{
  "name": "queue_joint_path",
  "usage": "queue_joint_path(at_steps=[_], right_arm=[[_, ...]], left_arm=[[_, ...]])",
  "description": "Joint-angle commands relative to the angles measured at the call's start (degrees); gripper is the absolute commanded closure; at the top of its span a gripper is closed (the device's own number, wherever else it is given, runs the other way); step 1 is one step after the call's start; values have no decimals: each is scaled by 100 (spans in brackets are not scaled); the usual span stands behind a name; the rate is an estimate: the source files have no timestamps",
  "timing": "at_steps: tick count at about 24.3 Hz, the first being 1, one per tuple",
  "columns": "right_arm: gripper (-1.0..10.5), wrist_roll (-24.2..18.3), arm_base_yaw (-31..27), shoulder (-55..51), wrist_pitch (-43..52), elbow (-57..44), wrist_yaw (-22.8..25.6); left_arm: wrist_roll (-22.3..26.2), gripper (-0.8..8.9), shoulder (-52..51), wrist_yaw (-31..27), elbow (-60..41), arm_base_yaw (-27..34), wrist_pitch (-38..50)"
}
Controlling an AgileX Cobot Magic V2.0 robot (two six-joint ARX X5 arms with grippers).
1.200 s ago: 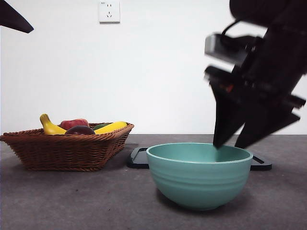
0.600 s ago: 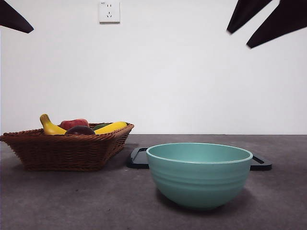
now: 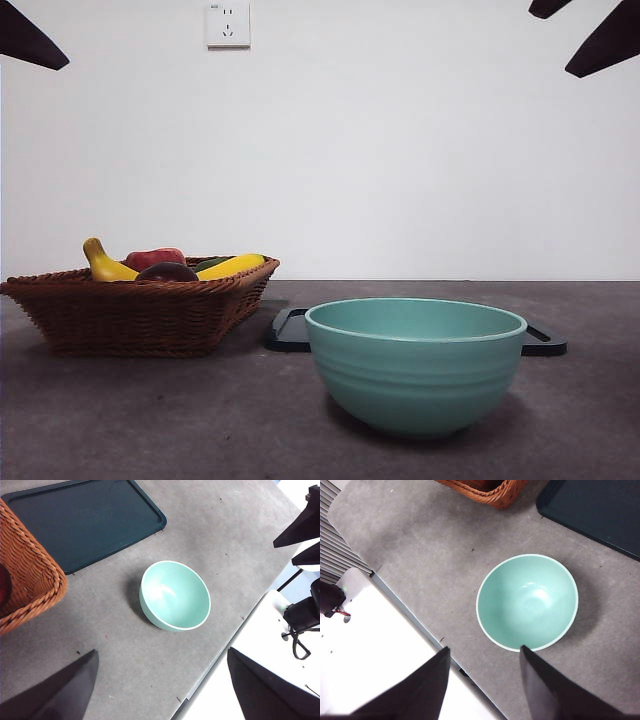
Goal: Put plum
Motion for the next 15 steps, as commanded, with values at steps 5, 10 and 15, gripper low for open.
queue_joint_path(at_steps=[5, 10, 15], right_arm=[[724, 13, 39, 44, 48, 103, -13], [794, -94, 39, 44, 46, 103, -11], [941, -142, 39, 44, 48, 103, 37]], left_arm=[[-7, 410, 28, 24, 103, -26, 44], [-7, 604, 28, 24, 103, -26, 44], [-7, 806, 28, 24, 103, -26, 46]])
